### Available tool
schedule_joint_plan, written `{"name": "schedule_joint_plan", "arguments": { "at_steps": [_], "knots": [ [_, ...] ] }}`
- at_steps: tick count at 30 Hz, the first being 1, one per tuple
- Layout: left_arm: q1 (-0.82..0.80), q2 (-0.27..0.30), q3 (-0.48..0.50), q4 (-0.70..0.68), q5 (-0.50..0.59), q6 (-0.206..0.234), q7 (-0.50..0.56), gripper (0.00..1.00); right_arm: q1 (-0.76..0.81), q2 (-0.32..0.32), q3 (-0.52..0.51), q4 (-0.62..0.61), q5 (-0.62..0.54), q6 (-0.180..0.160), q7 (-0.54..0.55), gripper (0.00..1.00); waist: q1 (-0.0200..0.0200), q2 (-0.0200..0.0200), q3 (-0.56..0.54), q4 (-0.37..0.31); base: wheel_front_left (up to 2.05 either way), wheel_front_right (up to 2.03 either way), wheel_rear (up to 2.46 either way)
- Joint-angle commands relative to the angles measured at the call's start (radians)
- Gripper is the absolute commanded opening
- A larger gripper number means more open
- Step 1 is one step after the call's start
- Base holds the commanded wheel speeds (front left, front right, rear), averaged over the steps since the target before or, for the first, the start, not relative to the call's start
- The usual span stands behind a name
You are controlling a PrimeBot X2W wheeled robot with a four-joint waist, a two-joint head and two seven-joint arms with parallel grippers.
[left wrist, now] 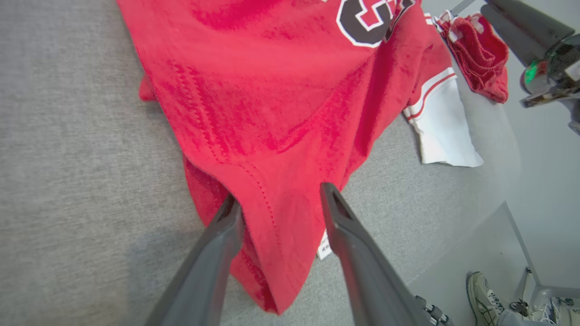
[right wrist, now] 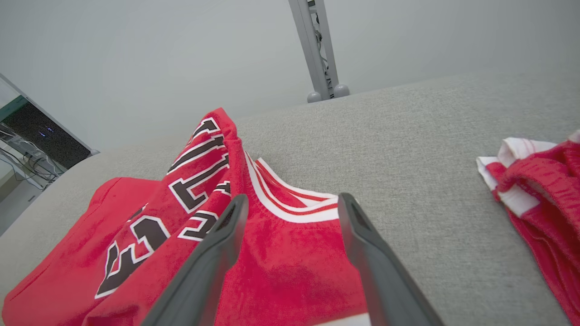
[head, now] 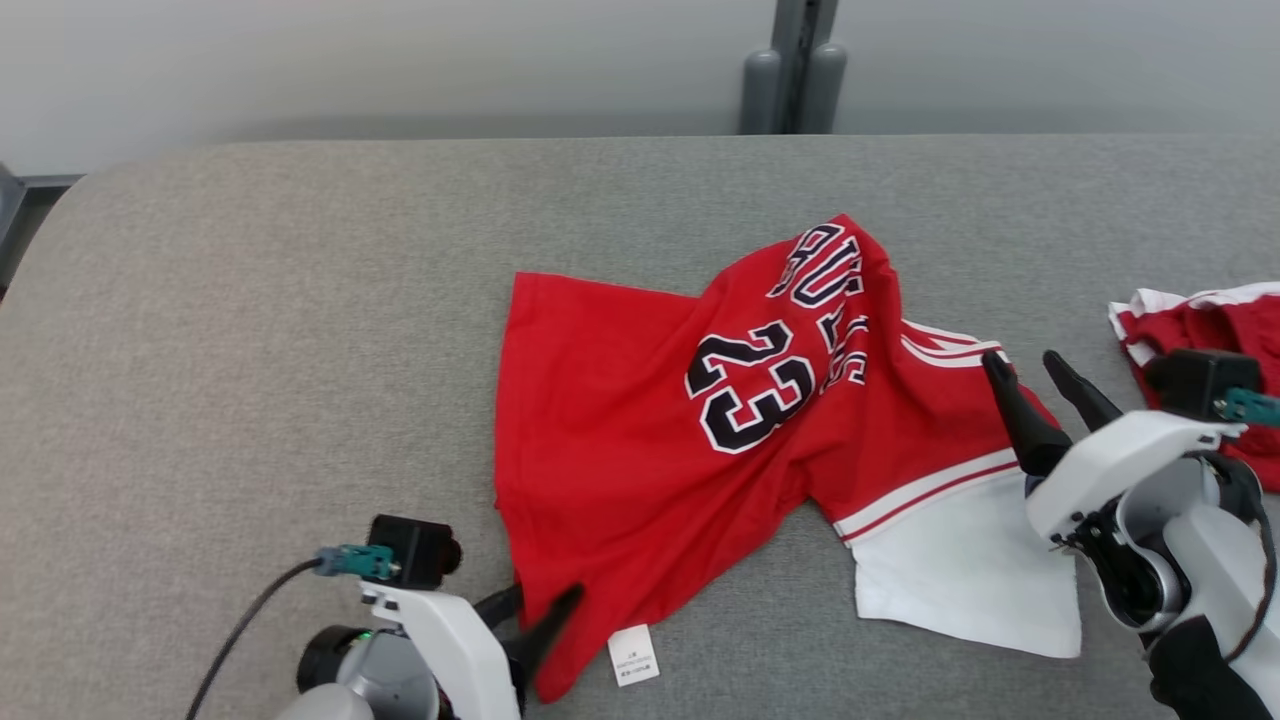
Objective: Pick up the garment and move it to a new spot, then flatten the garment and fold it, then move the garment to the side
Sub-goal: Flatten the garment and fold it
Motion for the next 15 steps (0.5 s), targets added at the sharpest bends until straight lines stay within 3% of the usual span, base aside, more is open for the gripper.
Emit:
{"name": "schedule_joint_plan", "arguments": {
  "at_steps": [1,6,15],
  "knots": [
    [-0.012,0.014,0.016,0.009,0.010,0.008,-0.018,0.00,0.031,-0.016,-0.013,-0.021,0.009,0.000,-0.013,1.00,0.0000,-0.0001,-0.007,-0.026,0.00,0.00,0.00],
    [-0.021,0.039,0.076,0.026,0.015,0.029,-0.088,0.00,0.109,-0.026,-0.050,-0.086,0.014,0.000,-0.022,1.00,0.0000,-0.0001,-0.004,-0.054,0.00,0.00,0.00],
    [-0.077,0.079,0.143,0.092,0.009,0.016,-0.126,0.00,0.222,-0.001,-0.125,-0.211,-0.024,0.000,-0.005,1.00,0.0000,-0.0001,0.009,-0.090,0.00,0.00,0.00]
  ]
}}
